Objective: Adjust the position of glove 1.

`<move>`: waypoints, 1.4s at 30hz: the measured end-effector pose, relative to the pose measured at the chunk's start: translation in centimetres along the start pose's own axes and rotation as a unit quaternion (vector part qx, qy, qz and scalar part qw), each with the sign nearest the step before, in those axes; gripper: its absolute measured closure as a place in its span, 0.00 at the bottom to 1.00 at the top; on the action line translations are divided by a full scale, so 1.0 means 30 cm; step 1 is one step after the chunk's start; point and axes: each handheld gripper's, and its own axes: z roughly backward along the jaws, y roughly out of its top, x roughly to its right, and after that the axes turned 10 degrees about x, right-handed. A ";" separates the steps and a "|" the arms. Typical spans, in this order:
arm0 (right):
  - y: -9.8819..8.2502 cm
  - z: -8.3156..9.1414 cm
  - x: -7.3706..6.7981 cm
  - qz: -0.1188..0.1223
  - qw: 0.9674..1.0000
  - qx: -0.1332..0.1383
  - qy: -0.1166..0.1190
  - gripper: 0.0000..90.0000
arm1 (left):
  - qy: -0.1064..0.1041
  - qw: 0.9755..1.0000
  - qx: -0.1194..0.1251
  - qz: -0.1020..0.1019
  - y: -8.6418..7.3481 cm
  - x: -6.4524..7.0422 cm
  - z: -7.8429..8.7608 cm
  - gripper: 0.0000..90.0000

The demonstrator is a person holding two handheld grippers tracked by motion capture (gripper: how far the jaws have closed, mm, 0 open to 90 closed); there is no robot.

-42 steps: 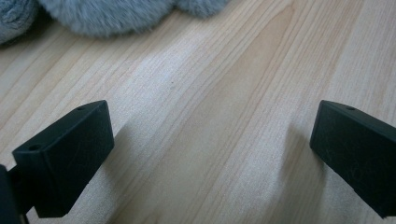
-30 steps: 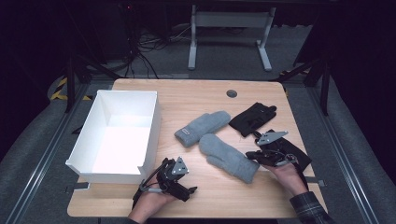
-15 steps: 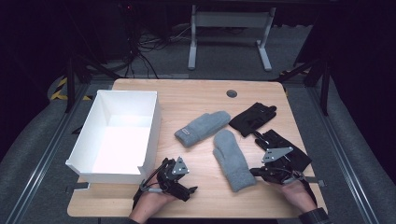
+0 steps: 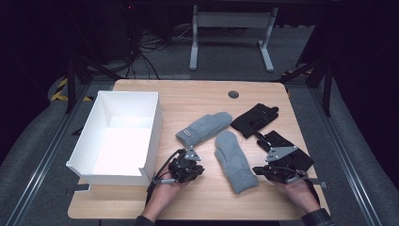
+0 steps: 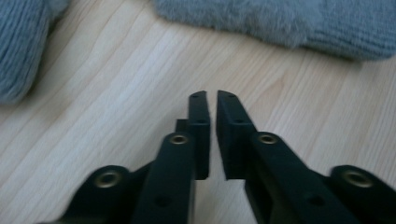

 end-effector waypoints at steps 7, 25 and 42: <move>0.017 -0.025 0.020 0.001 1.000 0.005 -0.004 1.00 | -0.011 1.000 0.002 -0.004 0.069 0.016 -0.087 1.00; 0.034 -0.062 -0.024 0.018 0.999 0.003 0.038 1.00 | -0.046 0.999 -0.017 0.001 0.084 0.055 -0.158 1.00; 0.068 -0.126 -0.196 0.061 0.991 0.003 0.119 1.00 | -0.046 0.998 -0.043 -0.003 0.007 0.052 -0.042 1.00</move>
